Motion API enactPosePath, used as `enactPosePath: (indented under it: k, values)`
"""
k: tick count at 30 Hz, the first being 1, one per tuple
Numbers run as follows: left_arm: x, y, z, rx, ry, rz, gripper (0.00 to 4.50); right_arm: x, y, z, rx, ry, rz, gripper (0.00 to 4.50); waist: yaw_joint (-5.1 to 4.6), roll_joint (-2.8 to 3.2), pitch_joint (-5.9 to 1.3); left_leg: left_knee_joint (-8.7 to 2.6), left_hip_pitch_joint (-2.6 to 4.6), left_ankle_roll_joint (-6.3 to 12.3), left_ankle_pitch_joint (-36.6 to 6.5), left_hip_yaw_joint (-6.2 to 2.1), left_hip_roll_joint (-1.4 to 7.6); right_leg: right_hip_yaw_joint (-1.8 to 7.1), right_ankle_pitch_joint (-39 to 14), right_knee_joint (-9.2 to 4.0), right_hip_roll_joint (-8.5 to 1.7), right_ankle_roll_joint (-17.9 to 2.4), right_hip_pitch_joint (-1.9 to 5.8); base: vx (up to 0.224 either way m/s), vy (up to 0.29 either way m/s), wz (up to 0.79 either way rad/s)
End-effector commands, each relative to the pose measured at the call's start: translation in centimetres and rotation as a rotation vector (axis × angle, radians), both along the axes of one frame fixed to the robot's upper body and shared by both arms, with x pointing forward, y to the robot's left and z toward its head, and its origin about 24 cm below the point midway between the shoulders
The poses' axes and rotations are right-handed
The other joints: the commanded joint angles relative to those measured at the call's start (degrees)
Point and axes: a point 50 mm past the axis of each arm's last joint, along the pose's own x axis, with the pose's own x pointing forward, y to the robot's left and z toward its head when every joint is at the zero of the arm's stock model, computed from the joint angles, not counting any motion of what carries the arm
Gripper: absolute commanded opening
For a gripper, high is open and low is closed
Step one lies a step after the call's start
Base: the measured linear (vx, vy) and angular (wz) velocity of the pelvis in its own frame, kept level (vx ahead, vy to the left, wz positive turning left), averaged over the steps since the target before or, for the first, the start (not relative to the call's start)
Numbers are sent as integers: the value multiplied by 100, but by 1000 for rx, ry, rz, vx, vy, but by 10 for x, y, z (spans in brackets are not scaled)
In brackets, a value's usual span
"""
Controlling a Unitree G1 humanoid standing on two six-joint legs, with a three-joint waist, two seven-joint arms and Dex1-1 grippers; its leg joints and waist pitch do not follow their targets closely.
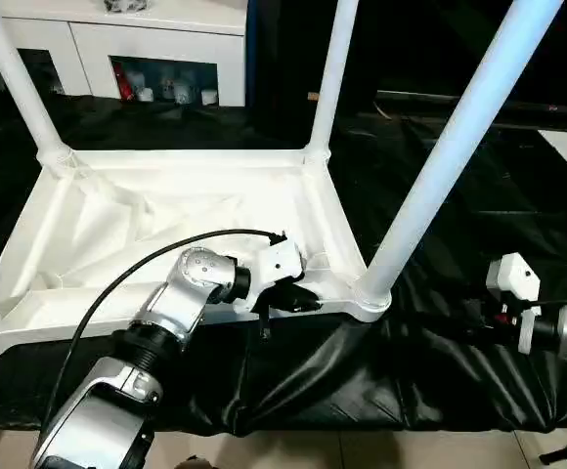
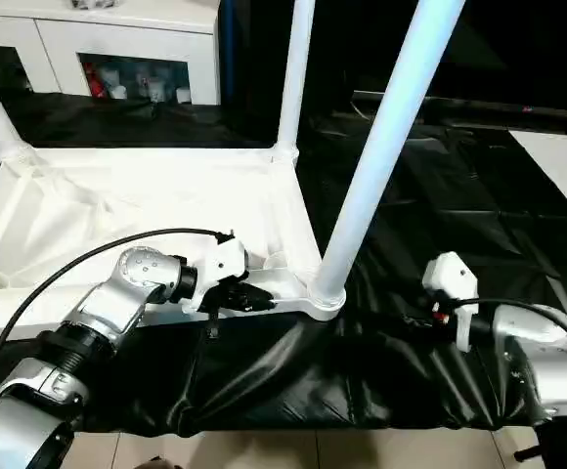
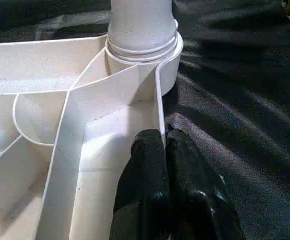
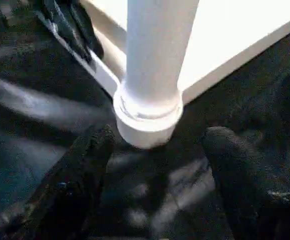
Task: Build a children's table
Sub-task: Rotate leg to tighten
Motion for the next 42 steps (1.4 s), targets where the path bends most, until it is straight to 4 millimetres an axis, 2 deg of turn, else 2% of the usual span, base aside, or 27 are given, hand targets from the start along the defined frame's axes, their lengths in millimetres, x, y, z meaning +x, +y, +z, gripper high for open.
enactPosePath:
  k: [1,3,5,7,8,9,11,13,15,17,18,20,23,24,26,27,28,29,31,32,33,34,35,37,38,41,42]
  values:
    - [-7,-9,-4,-10,17,-69,0,2,0,7,26,-16,-15,356,-9,-72,-302,-306,52,693,-887,-100,274,244,-918,-378,-334,-1252,269,0,0,0]
    - [-9,-10,-6,-13,20,-79,0,1,8,7,46,-1,35,363,-1,-87,-305,-302,54,673,-888,-98,276,241,-913,-375,-334,-1255,272,0,0,0]
    - [-11,-10,-7,-12,22,-84,0,-2,17,7,45,10,97,393,-6,-75,-305,-300,56,666,-894,-98,277,240,-898,-374,-330,-1256,269,0,0,0]
    - [-12,-8,-8,-6,26,-88,0,5,27,4,13,-20,102,404,-30,-32,-303,-313,45,598,-934,-105,275,240,-921,-380,-338,-1237,262,0,0,0]
    - [-12,-8,-8,-5,26,-89,0,6,29,4,10,-24,102,404,-31,-46,-309,-309,61,546,-993,-100,272,239,-978,-386,-335,-1229,259,0,0,0]
    - [-12,-7,-8,-2,32,-93,0,10,33,2,-7,-43,95,404,-15,3,-308,-313,77,516,-1004,-105,276,243,-979,-385,-338,-1241,253,0,0,0]
    - [-12,-6,-8,0,36,-97,0,15,39,0,-28,-57,82,404,-46,2,-312,-326,63,408,-1020,-110,267,237,-966,-374,-328,-1260,260,0,0,0]
    - [-10,-5,-7,5,36,-94,0,30,54,-7,-85,-97,53,404,-58,47,-313,-331,74,317,-1043,-112,266,240,-939,-367,-332,-1275,248,0,0,0]
    - [-10,-2,-7,9,35,-85,0,38,63,-11,-89,-99,35,404,-58,56,-321,-323,86,252,-1016,-104,256,247,-790,-343,-324,-1343,250,0,0,0]
    - [-12,0,-8,9,43,-83,0,39,71,-14,-70,-89,48,404,-55,27,-320,-326,59,261,-1026,-110,254,249,-683,-319,-320,-1357,285,0,0,0]
    - [-14,2,-9,6,55,-82,0,38,76,-15,-44,-73,63,404,-43,53,-330,-327,75,276,-1007,-111,263,250,-600,-310,-328,-1372,290,0,0,0]
    - [-15,4,-10,10,57,-85,0,37,80,-18,-31,-62,76,377,-53,30,-324,-328,63,318,-999,-108,263,250,-513,-307,-321,-1391,297,0,0,0]
    - [-15,8,-11,16,59,-73,0,36,84,-21,-29,-49,94,357,-76,51,-325,-326,63,338,-1005,-108,262,253,-521,-303,-323,-1405,296,0,0,0]
    - [-14,11,-10,17,61,-61,0,36,88,-24,-30,-42,106,343,-87,13,-322,-327,66,335,-1040,-104,264,251,-598,-309,-326,-1408,290,0,0,0]
    - [-13,14,-8,16,62,-57,0,39,91,-26,-29,-44,108,326,-93,24,-317,-329,56,301,-1086,-109,259,255,-764,-317,-337,-1388,288,0,0,0]
    - [-12,18,-8,17,63,-53,0,41,95,-26,-24,-47,102,321,-133,47,-309,-337,47,262,-1123,-117,253,257,-849,-325,-337,-1382,285,0,0,0]
    - [-11,22,-8,22,67,-45,0,43,98,-27,-12,-44,94,311,-154,39,-309,-335,44,245,-1163,-117,251,255,-895,-324,-328,-1376,281,0,0,0]
    - [-9,25,-9,30,71,-30,0,45,100,-28,-10,-39,88,298,-167,171,-302,-351,61,183,-1292,-130,250,259,-961,-334,-328,-1388,267,0,0,0]
    - [-7,26,-10,32,84,-10,0,47,103,-32,-10,-27,76,281,-199,179,-292,-358,61,116,-1473,-134,244,256,-1069,-354,-316,-1386,268,0,0,0]
    - [-6,27,-10,32,87,-4,0,47,104,-33,-11,-24,74,276,-228,140,-280,-358,65,67,-1627,-128,235,257,-1251,-376,-310,-1356,259,0,0,0]
    - [-4,28,-10,31,91,6,0,49,108,-34,-10,-20,62,268,-236,180,-256,-371,82,22,-1795,-142,228,261,-1684,-419,-322,-1257,253,0,0,0]
    - [-4,28,-10,29,92,8,0,49,108,-35,-6,-20,56,264,-243,176,-253,-370,94,10,-1852,-140,230,266,-1799,-440,-327,-1228,239,0,0,0]
    - [-2,27,-9,19,98,17,0,51,112,-37,14,-20,21,260,-257,243,-243,-386,111,-48,-1982,-157,231,263,-1983,-465,-323,-1184,224,0,0,0]
    - [0,28,-9,17,97,28,0,52,114,-37,26,-22,0,259,-278,228,-243,-392,101,-93,-2072,-174,226,256,-2108,-468,-321,-1139,236,0,0,0]
    - [1,25,-9,11,94,40,0,53,118,-39,46,-29,-46,257,-303,200,-228,-398,87,-103,-2146,-187,222,251,-2359,-485,-328,-1049,227,0,0,0]
    - [5,20,-8,-15,84,83,0,52,129,-45,84,-36,-139,256,-325,211,-222,-400,107,-115,-2227,-202,223,244,-2715,-526,-334,-923,192,0,0,0]
    - [7,18,-7,-23,76,105,0,51,133,-47,95,-35,-185,256,-330,187,-217,-398,124,-129,-2271,-199,222,246,-2855,-547,-334,-872,160,0,0,0]
